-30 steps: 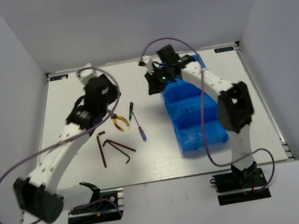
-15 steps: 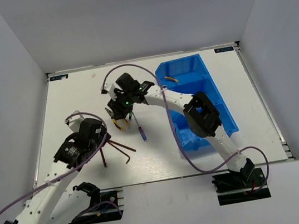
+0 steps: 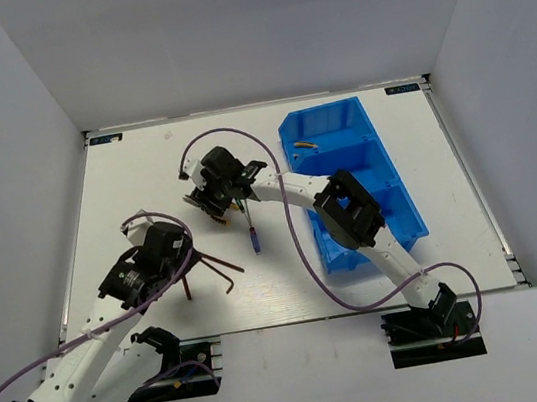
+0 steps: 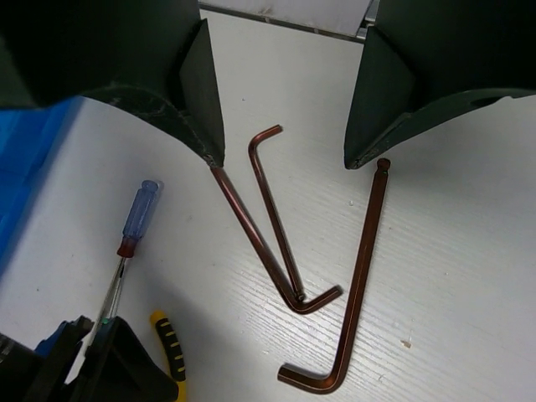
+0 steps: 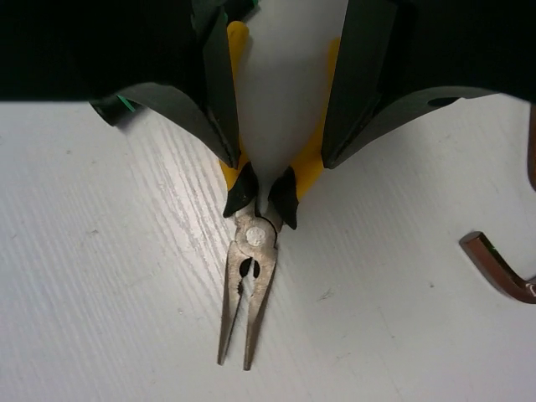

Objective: Sort the tools into containers

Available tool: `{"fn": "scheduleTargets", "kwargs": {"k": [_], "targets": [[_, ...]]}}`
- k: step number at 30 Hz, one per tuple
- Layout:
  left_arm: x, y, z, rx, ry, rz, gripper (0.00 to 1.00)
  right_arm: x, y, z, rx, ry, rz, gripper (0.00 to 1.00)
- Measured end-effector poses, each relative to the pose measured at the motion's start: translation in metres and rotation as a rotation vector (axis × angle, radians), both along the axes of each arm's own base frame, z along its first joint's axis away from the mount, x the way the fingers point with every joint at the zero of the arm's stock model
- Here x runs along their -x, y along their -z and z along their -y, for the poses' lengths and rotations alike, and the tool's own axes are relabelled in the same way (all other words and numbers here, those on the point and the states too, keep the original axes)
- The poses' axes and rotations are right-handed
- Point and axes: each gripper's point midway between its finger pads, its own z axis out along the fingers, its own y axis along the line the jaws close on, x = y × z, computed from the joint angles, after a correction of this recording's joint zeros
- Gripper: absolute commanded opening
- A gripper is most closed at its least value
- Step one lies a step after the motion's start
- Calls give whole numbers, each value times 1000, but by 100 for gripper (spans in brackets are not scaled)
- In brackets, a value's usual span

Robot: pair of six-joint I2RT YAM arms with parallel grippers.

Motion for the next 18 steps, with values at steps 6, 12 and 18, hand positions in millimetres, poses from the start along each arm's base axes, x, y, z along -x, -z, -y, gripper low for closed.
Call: {"fn": "scheduleTargets", "kwargs": {"k": [6,12,18], "targets": [[-2,5,4,8,6,-12,69,-7,0,4,1,11,30,51],[-3,7,7,20,9,-8,69,-1,-3,15,-3,8,18,49],[-2,12,9,28,16,-17,69,-4,-12,18,-26,-3,3,49]]}}
